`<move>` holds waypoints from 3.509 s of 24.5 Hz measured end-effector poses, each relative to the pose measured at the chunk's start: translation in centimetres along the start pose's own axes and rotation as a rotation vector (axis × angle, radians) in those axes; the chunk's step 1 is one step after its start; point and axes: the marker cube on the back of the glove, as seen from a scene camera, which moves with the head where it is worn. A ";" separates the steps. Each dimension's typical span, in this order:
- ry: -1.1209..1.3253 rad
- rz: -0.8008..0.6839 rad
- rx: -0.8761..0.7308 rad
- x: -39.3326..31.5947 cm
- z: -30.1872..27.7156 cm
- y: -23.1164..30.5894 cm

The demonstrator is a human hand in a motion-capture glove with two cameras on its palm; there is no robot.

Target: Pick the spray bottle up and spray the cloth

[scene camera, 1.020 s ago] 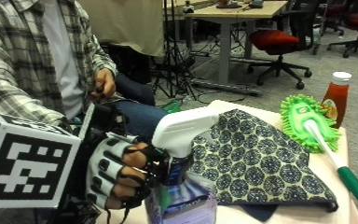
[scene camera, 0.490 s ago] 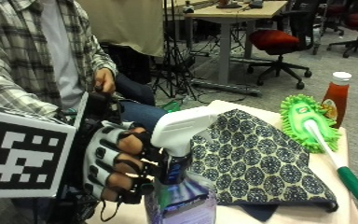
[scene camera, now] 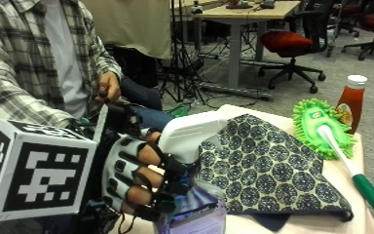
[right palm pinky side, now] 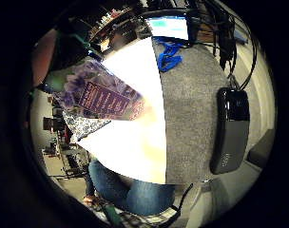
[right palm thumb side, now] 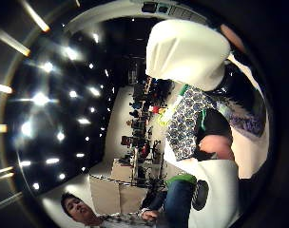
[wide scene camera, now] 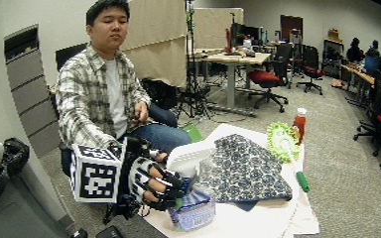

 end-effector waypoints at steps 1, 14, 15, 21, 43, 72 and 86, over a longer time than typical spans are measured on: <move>-0.007 0.002 0.000 0.0 0.2 -0.1; -0.164 0.031 -0.005 0.8 2.3 -2.0; -0.181 0.029 -0.003 0.9 2.5 -2.2; -0.259 -0.041 -0.039 0.9 2.9 -3.5; -0.265 -0.125 0.052 0.2 3.2 -6.1; 0.367 -0.295 -0.255 -12.0 6.9 -3.4; 0.623 -0.342 -0.398 -14.4 12.2 -2.1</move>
